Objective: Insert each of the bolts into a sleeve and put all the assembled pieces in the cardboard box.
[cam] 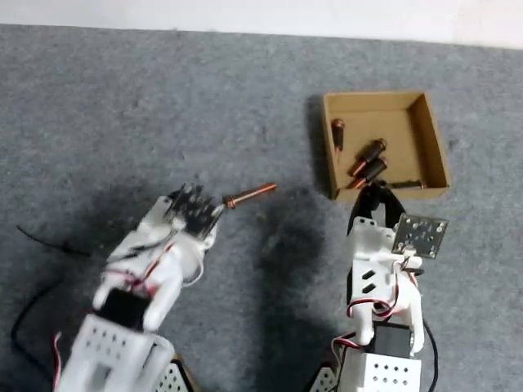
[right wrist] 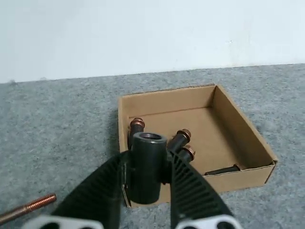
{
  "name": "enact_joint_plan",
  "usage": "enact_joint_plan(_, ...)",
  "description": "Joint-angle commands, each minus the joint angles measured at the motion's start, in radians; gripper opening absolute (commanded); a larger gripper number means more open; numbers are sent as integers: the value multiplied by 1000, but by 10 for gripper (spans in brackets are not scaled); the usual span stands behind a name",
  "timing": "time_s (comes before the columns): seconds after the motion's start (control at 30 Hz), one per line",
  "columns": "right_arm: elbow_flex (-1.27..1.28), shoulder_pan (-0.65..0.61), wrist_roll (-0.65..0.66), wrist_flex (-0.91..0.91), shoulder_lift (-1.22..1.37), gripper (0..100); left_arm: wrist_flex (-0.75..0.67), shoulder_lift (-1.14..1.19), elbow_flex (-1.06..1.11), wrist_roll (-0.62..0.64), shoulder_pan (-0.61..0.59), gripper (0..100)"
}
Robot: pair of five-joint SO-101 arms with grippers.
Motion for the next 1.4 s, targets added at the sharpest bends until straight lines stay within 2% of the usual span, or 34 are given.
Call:
enact_joint_plan(0.0,105,-15,8,1,-22,6,-25,384,-248,-6,62,71)
enact_joint_plan(0.17,105,-15,8,1,-22,6,-25,817,-487,-8,94,72)
enact_joint_plan(0.23,105,-15,9,1,-22,6,-25,960,-572,-55,94,97)
enact_joint_plan(0.4,105,-16,9,-1,-22,6,-23,1179,-716,-120,94,151)
enact_joint_plan(0.57,105,-16,9,-2,-22,6,-29,1271,-763,-204,88,151)
enact_joint_plan(0.97,105,-16,9,-2,-22,6,-25,1552,-963,-201,22,151)
enact_joint_plan(1.23,105,-16,9,-2,-22,6,-20,1563,-966,-203,19,151)
enact_joint_plan(1.37,105,-15,9,-2,-22,6,41,1561,-975,-218,8,151)
